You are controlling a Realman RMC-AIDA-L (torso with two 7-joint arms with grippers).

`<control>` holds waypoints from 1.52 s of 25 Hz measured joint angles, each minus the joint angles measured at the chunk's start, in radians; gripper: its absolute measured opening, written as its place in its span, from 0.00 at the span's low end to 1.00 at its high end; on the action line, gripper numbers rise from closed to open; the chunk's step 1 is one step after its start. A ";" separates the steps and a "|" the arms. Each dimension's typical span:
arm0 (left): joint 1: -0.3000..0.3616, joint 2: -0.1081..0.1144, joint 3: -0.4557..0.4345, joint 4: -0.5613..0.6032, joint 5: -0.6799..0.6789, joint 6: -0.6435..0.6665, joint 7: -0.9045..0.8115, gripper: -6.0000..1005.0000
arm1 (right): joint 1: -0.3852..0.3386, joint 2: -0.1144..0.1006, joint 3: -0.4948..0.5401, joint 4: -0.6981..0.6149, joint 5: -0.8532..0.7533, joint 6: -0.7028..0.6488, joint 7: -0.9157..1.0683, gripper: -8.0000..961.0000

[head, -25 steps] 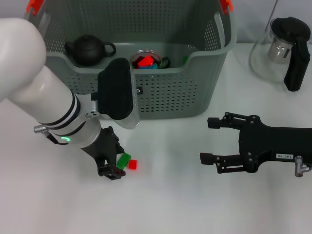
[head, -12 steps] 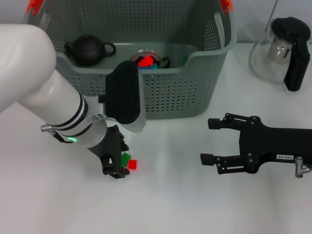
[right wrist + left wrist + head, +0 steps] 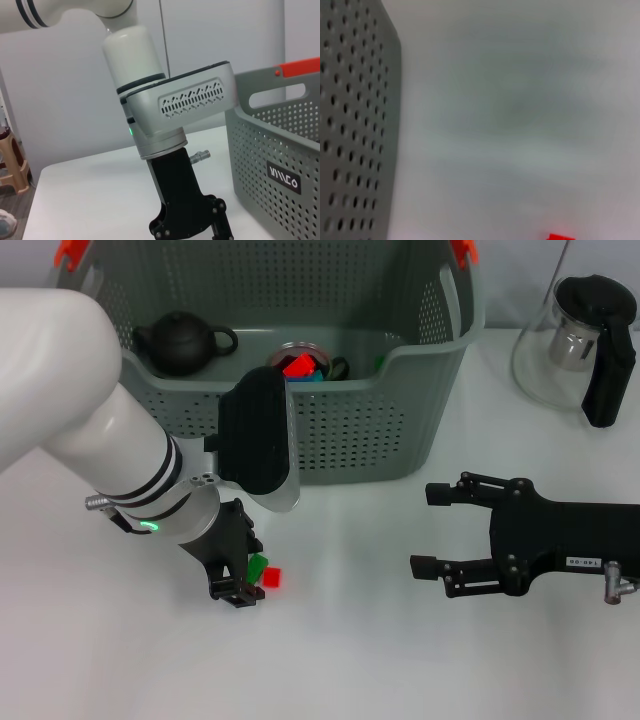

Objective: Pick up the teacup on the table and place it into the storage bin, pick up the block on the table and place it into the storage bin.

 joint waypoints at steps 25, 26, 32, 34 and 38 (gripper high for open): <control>-0.011 0.002 -0.016 -0.003 0.026 0.013 -0.050 0.44 | 0.002 -0.002 0.000 0.001 -0.001 -0.009 0.000 0.98; -0.011 0.002 -0.016 -0.002 0.027 0.015 -0.050 0.44 | 0.001 -0.002 0.000 0.001 -0.001 -0.010 0.000 0.98; -0.001 0.003 -0.133 0.095 -0.008 0.127 -0.054 0.44 | -0.002 -0.002 0.000 0.001 0.001 -0.013 0.000 0.98; 0.001 0.005 -0.253 0.158 -0.067 0.222 -0.026 0.44 | 0.000 -0.002 0.000 0.001 0.001 -0.014 0.000 0.98; -0.009 0.017 -0.508 0.231 -0.194 0.380 0.052 0.44 | 0.003 -0.001 0.000 0.001 0.000 -0.014 0.000 0.98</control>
